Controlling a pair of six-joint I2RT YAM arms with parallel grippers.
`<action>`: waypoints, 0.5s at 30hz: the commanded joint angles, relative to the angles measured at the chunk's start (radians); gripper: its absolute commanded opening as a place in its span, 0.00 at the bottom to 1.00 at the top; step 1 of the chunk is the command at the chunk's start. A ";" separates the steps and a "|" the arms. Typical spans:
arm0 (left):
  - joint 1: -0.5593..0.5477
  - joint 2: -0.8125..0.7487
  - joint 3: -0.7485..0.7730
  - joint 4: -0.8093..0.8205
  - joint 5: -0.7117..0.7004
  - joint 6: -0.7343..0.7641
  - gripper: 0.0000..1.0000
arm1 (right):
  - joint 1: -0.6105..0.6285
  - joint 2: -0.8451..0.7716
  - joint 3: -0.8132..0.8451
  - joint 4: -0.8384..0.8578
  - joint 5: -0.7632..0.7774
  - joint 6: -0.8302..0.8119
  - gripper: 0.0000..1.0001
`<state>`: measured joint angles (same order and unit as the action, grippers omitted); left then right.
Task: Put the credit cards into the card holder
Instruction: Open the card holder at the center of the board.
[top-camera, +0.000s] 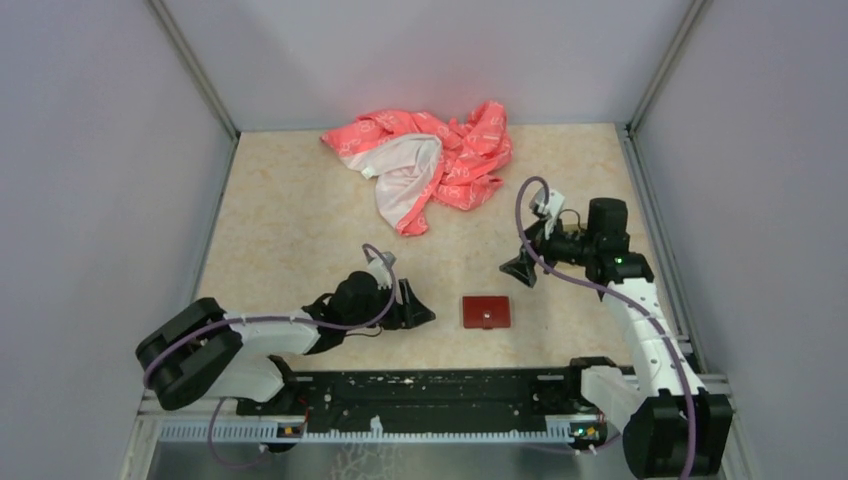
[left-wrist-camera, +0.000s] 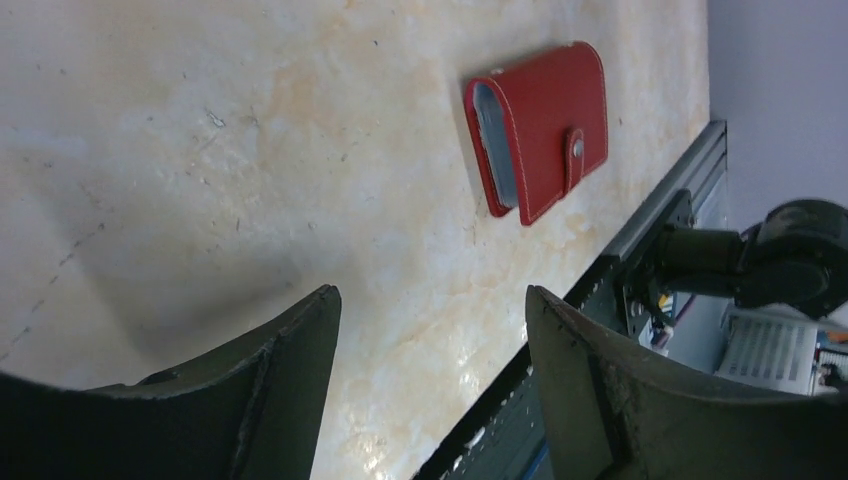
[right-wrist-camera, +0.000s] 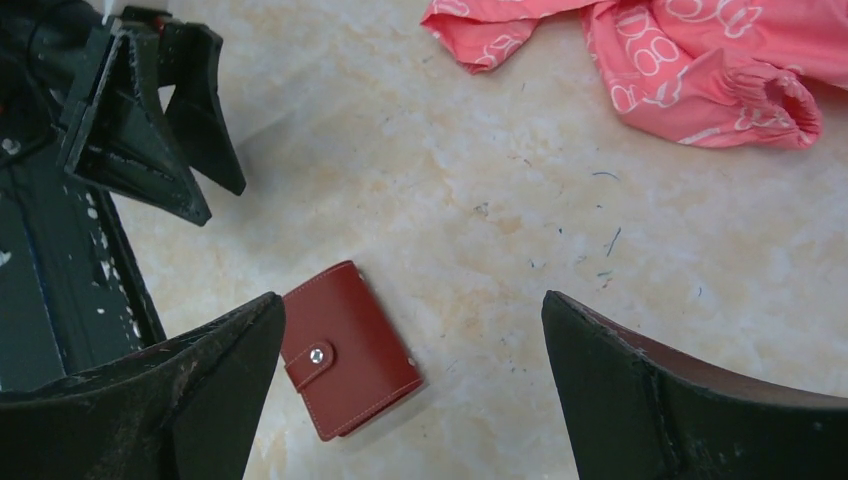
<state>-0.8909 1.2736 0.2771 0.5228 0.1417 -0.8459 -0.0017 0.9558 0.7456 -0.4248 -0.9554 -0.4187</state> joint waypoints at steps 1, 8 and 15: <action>-0.012 0.115 0.115 -0.065 -0.056 -0.072 0.74 | 0.102 0.018 0.015 -0.043 0.139 -0.162 0.98; -0.082 0.256 0.293 -0.258 -0.199 -0.069 0.72 | 0.132 0.061 0.014 -0.050 0.277 -0.178 0.96; -0.089 0.361 0.338 -0.050 0.035 0.106 0.68 | 0.151 0.076 0.018 -0.117 0.185 -0.276 0.92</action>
<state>-0.9722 1.5986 0.5823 0.4149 0.0830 -0.8734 0.1299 1.0313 0.7456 -0.4992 -0.6994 -0.5953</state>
